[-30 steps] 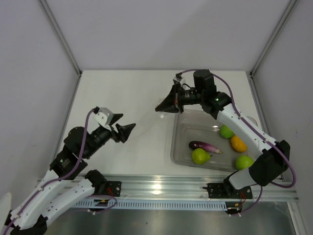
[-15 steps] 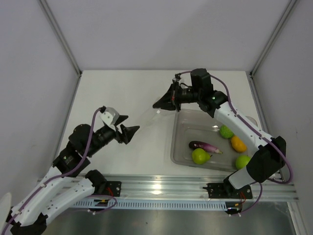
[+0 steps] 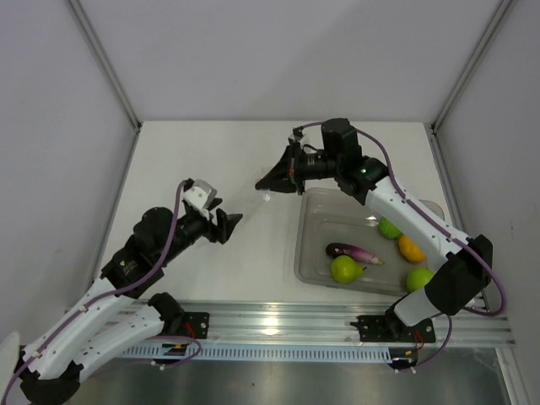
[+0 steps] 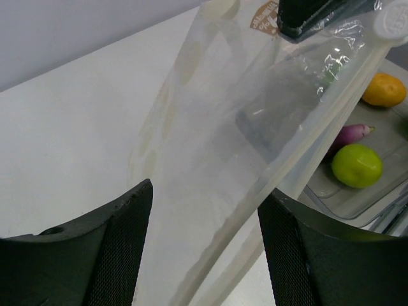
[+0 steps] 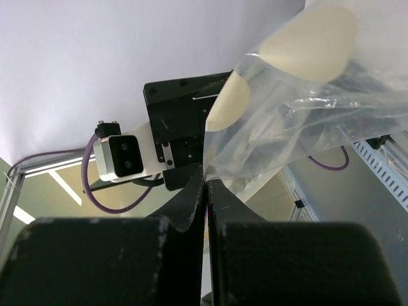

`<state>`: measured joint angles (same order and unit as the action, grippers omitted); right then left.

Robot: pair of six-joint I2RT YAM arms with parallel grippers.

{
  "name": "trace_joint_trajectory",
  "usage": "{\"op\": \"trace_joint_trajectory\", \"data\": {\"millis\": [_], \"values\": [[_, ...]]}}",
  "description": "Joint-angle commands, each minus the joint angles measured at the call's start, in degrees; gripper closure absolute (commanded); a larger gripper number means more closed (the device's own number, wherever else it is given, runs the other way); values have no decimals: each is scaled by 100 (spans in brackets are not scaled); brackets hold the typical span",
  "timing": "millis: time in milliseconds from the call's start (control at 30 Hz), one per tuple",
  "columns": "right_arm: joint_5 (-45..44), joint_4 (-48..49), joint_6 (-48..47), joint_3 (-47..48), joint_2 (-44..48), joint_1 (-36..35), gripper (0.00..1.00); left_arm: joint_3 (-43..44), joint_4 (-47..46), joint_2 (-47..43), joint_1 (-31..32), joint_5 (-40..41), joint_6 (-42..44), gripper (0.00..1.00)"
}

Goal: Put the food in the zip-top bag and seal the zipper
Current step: Open the zipper of the food storage bag at the center of the board.

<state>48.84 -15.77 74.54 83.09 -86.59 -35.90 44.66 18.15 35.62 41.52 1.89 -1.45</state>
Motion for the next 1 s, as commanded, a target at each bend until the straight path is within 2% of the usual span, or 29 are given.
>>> {"op": "trace_joint_trajectory", "data": {"millis": [0, 133, 333, 533, 600, 800, 833, 900, 933, 967], "values": [[29, -40, -89, 269, 212, -58, 100, 95, -57, -98, 49, 110, 31, 31], [38, -75, -151, 138, 274, 30, 100, -63, -250, -388, 49, -461, 66, 31], [47, 100, 7, 85, 344, -40, 100, 165, 48, -125, 49, -215, 119, 36], [64, 311, 218, 76, 353, -75, 100, 148, -118, -46, 67, -470, 84, 37], [82, 434, 280, 58, 353, -84, 100, 183, -102, -11, 58, -287, 66, 38], [99, 470, 201, 93, 344, -180, 99, 393, 144, 287, 67, 145, -83, 59], [82, 426, 123, 111, 344, -189, 95, 516, 206, 366, 67, 162, -135, 70], [-40, -169, -473, 346, 327, -154, 72, 753, 521, 656, 58, 180, -337, 85], [-206, -459, -798, 496, 248, -128, 62, 841, 653, 762, 58, 206, -451, 98], [-321, -1210, -1488, 654, 195, -102, 47, 1068, 794, 858, 58, 233, -679, 99]]}}
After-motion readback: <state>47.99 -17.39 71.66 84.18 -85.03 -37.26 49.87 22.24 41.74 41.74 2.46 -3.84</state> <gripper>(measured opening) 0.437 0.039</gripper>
